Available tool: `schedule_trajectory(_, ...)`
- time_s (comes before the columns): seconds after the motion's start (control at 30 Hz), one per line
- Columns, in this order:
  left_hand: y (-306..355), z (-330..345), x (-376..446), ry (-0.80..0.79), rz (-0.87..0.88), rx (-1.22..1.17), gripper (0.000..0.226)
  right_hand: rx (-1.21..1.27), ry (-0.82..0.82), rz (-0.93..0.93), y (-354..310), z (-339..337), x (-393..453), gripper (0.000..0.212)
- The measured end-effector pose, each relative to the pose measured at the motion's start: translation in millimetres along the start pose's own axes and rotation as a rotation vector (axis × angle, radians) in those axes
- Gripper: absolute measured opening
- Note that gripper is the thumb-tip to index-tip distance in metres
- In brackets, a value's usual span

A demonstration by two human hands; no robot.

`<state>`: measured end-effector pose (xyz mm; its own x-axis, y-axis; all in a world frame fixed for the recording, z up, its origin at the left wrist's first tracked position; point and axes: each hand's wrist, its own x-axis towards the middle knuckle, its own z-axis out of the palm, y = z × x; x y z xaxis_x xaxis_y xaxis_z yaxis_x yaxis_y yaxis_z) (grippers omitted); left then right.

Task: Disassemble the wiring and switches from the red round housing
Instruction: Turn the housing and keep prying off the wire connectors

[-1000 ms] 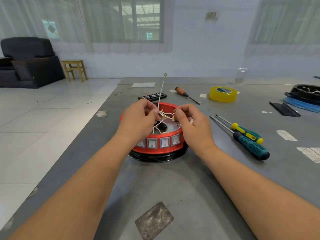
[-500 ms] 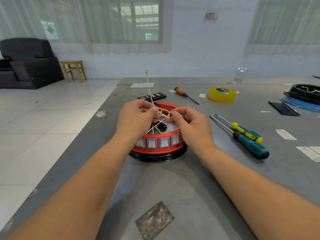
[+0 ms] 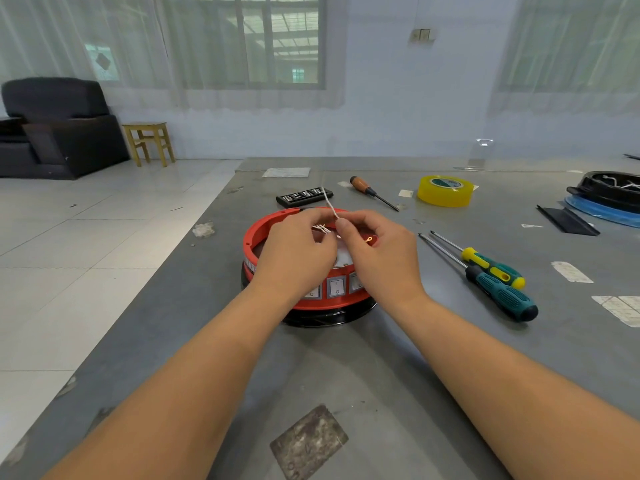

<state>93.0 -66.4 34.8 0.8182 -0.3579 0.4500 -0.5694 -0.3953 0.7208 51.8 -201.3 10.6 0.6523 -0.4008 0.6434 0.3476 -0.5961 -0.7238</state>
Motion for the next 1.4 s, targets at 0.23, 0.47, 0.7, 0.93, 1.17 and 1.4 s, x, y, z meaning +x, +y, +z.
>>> schedule_trajectory(0.23, -6.9, -2.2, 5.1, -0.030, -0.030, -0.073, 0.019, 0.078, -0.110, -0.027, -0.2, -6.4, 0.0, 0.029)
schedule_trajectory(0.47, -9.7, 3.3, 6.2, 0.027, -0.111, -0.028, 0.018, 0.063, 0.076, 0.095, 5.6, -15.4, 12.4, 0.009)
schedule_trajectory(0.7, -6.1, 6.2, -3.0, 0.017, -0.003, 0.137, 0.015, 0.086, -0.047, 0.126, 10.0, -22.9, 19.4, 0.011)
schedule_trajectory(0.93, -16.4, 15.8, -18.2, -0.037, 0.497, 0.703, 0.052, 0.212, 0.110, 0.563, 40.1, -62.2, 51.1, 0.007)
schedule_trajectory(1.17, -22.7, 30.6, -4.4, 0.115, 0.500, 0.952, 0.049, 0.040, 0.112, 0.780, 82.6, -101.4, 116.3, 0.009)
schedule_trajectory(1.4, -35.2, 49.9, 0.3, 0.323, 0.435, 0.946, 0.036, -0.175, -0.012, 1.022, 150.0, -101.3, 164.5, 0.014)
